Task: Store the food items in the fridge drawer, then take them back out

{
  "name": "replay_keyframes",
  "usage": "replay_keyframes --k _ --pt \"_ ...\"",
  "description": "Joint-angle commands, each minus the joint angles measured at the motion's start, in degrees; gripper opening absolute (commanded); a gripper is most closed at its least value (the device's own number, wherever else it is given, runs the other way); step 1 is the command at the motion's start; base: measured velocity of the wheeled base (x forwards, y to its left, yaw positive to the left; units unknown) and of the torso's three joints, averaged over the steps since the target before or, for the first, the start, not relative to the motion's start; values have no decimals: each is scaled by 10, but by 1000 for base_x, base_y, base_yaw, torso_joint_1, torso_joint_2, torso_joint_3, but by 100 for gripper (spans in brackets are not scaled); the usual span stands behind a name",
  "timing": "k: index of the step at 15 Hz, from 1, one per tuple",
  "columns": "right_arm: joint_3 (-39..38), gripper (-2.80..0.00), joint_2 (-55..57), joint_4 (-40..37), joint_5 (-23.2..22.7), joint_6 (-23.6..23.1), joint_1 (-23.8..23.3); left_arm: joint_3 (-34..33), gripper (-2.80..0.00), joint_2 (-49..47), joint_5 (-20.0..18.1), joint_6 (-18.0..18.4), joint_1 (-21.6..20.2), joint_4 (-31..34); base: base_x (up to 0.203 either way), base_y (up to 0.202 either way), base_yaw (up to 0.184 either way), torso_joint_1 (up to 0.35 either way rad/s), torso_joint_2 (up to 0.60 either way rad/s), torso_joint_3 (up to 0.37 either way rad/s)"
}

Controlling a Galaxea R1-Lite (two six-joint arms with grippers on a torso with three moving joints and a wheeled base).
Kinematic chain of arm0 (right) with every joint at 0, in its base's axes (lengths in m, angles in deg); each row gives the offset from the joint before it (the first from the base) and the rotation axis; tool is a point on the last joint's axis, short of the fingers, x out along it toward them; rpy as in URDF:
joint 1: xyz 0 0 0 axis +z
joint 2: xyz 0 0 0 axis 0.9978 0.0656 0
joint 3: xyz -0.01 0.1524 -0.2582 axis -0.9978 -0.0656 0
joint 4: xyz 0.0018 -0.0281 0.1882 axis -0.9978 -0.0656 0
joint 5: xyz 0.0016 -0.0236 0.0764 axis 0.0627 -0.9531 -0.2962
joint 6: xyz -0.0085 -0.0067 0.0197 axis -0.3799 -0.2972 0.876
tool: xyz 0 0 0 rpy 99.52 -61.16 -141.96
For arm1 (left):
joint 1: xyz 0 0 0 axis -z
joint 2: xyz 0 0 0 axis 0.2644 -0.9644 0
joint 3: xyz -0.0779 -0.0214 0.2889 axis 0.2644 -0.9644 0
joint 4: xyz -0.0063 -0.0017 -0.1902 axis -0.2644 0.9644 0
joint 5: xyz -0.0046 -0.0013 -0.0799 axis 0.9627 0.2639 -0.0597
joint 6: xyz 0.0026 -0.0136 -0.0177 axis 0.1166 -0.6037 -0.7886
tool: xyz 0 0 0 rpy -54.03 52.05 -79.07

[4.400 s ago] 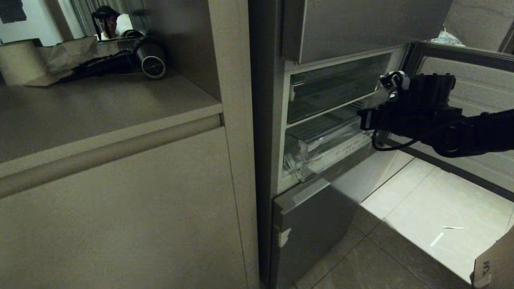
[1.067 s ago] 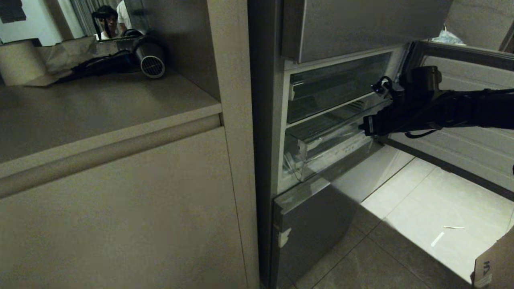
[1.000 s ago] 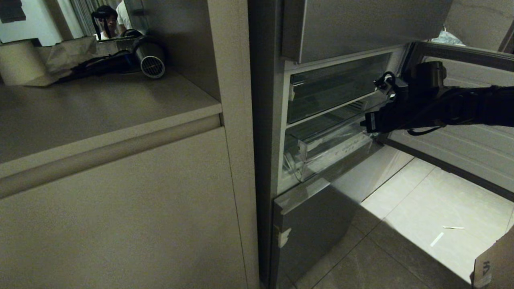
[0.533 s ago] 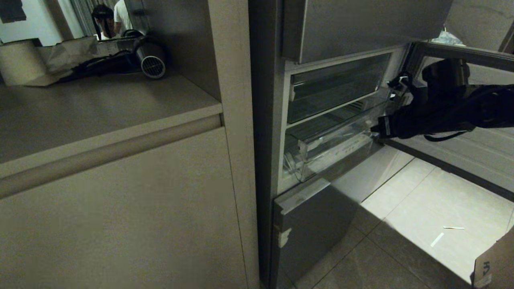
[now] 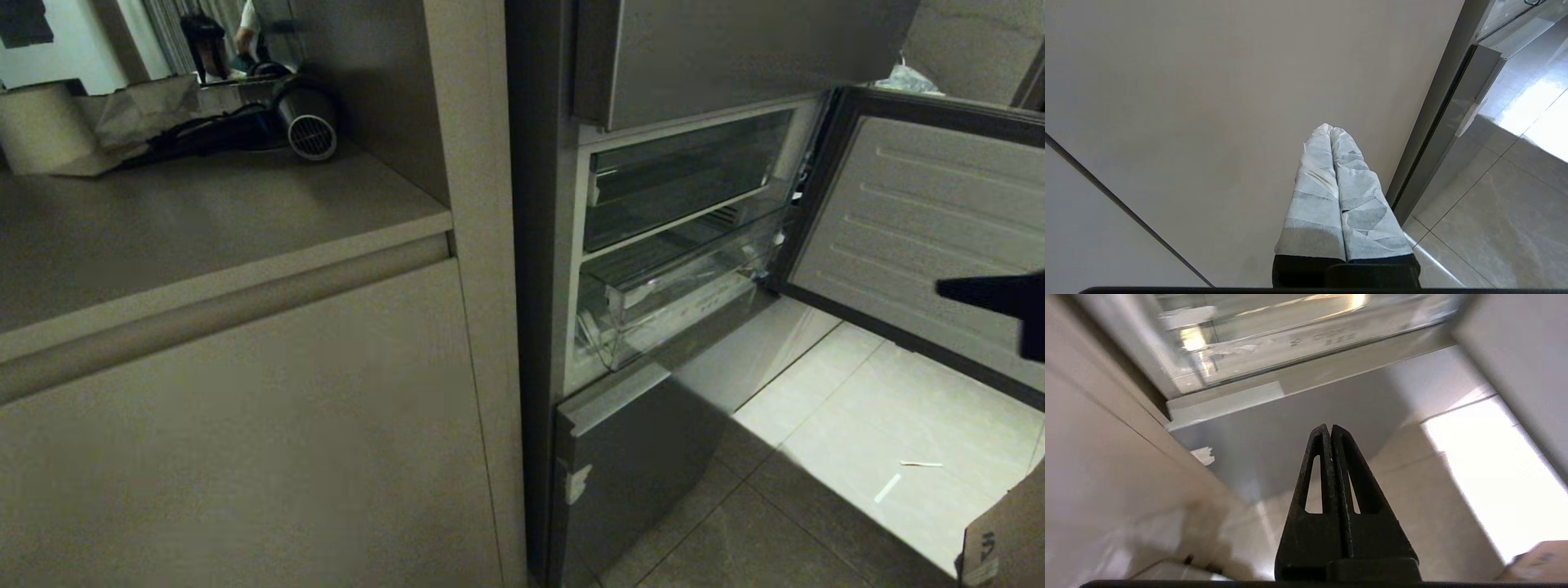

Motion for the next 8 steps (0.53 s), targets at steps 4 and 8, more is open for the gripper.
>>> replay_keyframes --k 4,8 --pt "-267 -280 -490 -1 46 -2 -10 0 -280 -1 0 -3 0 0 0 0 0 0 0 0" --pt "-507 -280 -617 3 32 -43 -27 0 -280 -1 0 -3 0 0 0 0 0 0 0 0"
